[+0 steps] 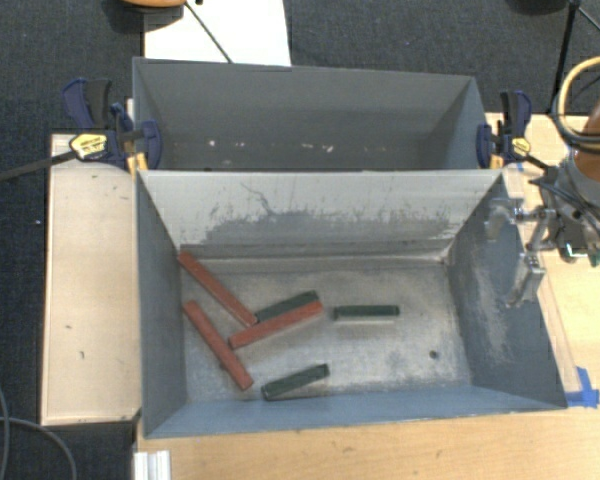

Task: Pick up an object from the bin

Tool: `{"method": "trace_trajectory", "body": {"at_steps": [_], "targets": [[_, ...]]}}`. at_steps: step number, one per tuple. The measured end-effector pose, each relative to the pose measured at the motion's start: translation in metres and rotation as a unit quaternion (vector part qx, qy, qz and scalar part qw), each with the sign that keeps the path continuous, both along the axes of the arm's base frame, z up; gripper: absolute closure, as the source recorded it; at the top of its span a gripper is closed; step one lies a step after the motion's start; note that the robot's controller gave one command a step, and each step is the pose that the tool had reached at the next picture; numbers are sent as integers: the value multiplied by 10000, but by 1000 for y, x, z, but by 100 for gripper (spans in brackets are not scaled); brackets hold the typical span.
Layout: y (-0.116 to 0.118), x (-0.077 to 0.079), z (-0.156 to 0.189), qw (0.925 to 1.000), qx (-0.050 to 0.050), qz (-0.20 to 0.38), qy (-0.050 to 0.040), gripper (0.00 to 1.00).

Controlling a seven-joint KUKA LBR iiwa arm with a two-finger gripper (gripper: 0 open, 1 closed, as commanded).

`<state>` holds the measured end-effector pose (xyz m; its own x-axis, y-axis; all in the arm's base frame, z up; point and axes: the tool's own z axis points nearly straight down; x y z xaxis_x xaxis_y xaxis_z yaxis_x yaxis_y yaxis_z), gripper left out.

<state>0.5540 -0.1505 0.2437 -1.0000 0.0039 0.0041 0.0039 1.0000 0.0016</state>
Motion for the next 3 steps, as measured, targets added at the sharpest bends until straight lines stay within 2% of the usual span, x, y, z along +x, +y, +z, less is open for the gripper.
{"method": "trace_trajectory", "body": {"at_steps": [1,2,3], "targets": [[0,2,4,10000,-11,18,-38,0],[25,3,-44,9998,-21,166,-70,0],[40,-3,-68,9996,-19,271,-63,0]]}}
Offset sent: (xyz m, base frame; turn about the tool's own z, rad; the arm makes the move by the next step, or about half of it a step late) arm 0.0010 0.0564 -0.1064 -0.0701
